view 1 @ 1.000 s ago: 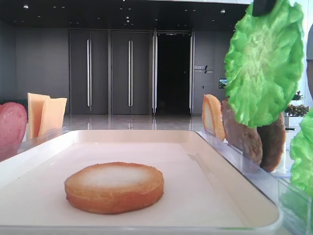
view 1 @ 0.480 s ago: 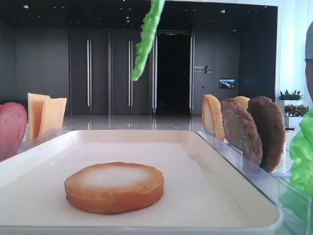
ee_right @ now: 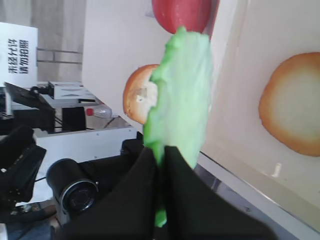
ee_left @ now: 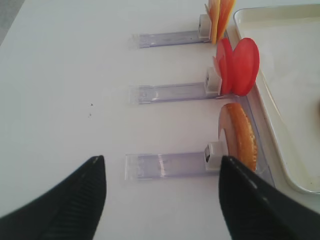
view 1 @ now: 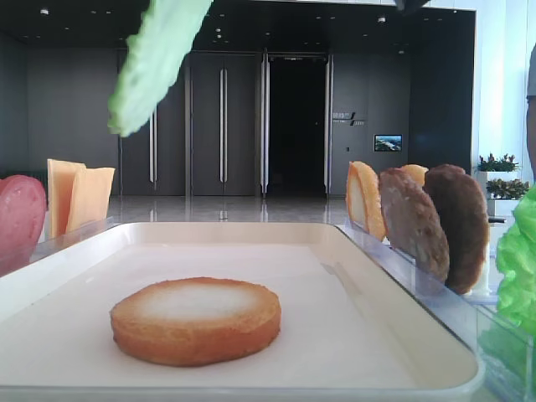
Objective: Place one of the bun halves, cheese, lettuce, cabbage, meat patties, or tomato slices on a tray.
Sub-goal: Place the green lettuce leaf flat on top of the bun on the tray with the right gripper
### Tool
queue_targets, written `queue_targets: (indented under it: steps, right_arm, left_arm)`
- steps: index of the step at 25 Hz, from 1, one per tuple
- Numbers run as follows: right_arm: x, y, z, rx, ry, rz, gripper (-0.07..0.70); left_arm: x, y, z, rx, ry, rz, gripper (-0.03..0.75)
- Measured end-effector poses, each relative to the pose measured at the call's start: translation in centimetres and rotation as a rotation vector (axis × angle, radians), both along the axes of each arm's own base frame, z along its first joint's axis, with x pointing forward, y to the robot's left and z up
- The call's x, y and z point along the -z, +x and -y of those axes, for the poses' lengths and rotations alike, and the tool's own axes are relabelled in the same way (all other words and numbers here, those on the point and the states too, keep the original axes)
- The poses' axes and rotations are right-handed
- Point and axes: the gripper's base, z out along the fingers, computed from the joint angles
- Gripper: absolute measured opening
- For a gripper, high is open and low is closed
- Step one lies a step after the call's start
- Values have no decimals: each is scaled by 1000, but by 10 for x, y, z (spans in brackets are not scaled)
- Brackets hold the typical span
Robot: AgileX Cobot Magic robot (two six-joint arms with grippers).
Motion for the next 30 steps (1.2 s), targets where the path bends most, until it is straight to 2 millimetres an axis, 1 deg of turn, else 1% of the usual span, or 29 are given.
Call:
queue_targets:
  steps: [4, 7, 13, 17, 20, 22, 26, 30]
  right_arm:
    - [9, 0, 2, 29, 116, -10, 5]
    - [15, -1, 4, 40, 172, -2, 5]
    - [27, -1, 9, 67, 167, 23, 5]
    - [32, 3, 8, 90, 165, 29, 5]
    - [43, 9, 2, 92, 181, 12, 5]
    - [55, 13, -4, 78, 196, -16, 5]
    - [79, 15, -12, 31, 192, -75, 5]
    - [94, 16, -15, 14, 178, -99, 5]
  left_arm:
    - [0, 0, 0, 0, 0, 0, 534]
    - [0, 0, 0, 0, 0, 0, 534]
    - [0, 0, 0, 0, 0, 0, 534]
    - [0, 0, 0, 0, 0, 0, 534]
    - [0, 0, 0, 1, -1, 0, 534]
    - [0, 0, 0, 1, -1, 0, 534]
    - [0, 0, 0, 1, -1, 0, 534]
    - [0, 0, 0, 1, -1, 0, 534]
